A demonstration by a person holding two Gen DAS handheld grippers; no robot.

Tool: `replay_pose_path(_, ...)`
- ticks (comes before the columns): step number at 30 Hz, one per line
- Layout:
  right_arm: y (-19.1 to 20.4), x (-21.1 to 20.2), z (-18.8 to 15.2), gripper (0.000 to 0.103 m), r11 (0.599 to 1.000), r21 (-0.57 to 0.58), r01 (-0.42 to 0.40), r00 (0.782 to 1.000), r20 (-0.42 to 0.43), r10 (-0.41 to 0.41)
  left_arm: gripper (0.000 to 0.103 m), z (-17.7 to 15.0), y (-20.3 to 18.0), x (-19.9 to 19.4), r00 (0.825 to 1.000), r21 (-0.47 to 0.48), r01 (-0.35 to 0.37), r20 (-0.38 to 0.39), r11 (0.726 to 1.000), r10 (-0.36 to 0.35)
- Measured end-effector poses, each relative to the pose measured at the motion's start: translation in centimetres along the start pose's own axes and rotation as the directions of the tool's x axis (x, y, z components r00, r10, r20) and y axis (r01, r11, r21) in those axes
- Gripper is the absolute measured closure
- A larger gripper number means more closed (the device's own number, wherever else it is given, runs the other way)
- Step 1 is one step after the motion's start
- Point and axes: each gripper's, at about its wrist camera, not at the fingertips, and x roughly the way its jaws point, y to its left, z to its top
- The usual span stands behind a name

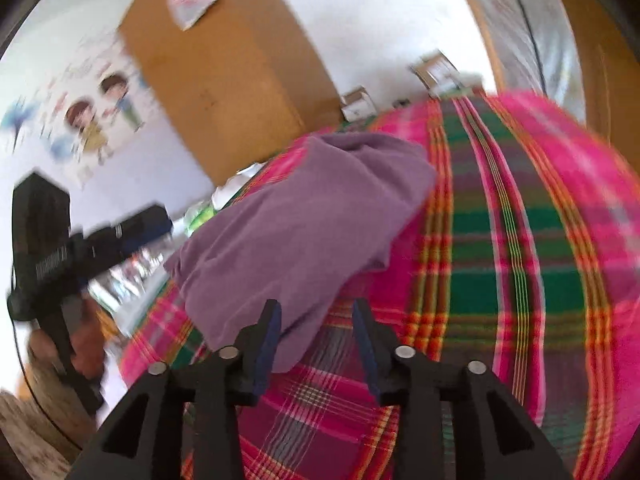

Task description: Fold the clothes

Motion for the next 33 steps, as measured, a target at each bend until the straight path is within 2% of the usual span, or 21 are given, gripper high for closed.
replay_pose_path(5,-3.1,0.4,1.0,0.059,0.992,0.126,0.012,1.000,0.016,-0.014,0.052,-1.0,-3.7,3.5,0.992,0.102,0.064,-0.116,0.993,-0.053)
replay_pose_path(7,-4.1,0.3,1.6,0.059,0.985,0.171,0.014,0.999,0.037,-0.020,0.052,-1.7,-5.9,4.9,0.987,0.207,0.035,-0.162,0.978,-0.001)
replay_pose_path(10,-5.0,0.7,2.3,0.058,0.976,0.217,-0.027,0.999,0.033,0.020,0.052,-2.7,-8.5,6.2,0.982,0.329,-0.002,-0.180,0.944,0.065)
replay_pose_path(14,-6.4,1.5,3.3,0.055,0.961,0.269,-0.060,0.998,0.020,0.056,0.052,-3.5,-9.8,7.2,0.975,0.369,-0.009,-0.202,0.930,0.090)
replay_pose_path(17,-7.1,2.5,4.4,0.051,0.951,0.292,-0.106,0.994,0.016,0.106,0.052,-4.5,-10.8,8.1,0.969,0.449,-0.056,-0.190,0.892,0.157)
replay_pose_path(19,-7.4,3.3,5.0,0.051,0.945,0.303,-0.128,0.991,0.008,0.131,0.052,-4.7,-10.6,8.7,0.964,0.437,-0.066,-0.205,0.897,0.171)
replay_pose_path(23,-7.6,5.2,5.7,0.051,0.932,0.334,-0.143,0.988,-0.014,0.156,0.052,-4.8,-10.4,9.4,0.955,0.443,-0.112,-0.201,0.890,0.220)
replay_pose_path(26,-7.5,6.0,6.1,0.057,0.926,0.339,-0.167,0.983,-0.015,0.183,0.052,-5.1,-10.1,9.9,0.947,0.444,-0.126,-0.213,0.887,0.241)
replay_pose_path(30,-7.4,6.6,6.4,0.083,0.927,0.339,-0.160,0.984,-0.023,0.178,0.052,-5.5,-10.1,10.4,0.938,0.457,-0.156,-0.210,0.875,0.277)
replay_pose_path(33,-6.6,6.4,6.8,0.091,0.941,0.303,-0.152,0.987,-0.010,0.163,0.052,-5.7,-10.1,10.7,0.935,0.472,-0.164,-0.207,0.866,0.290)
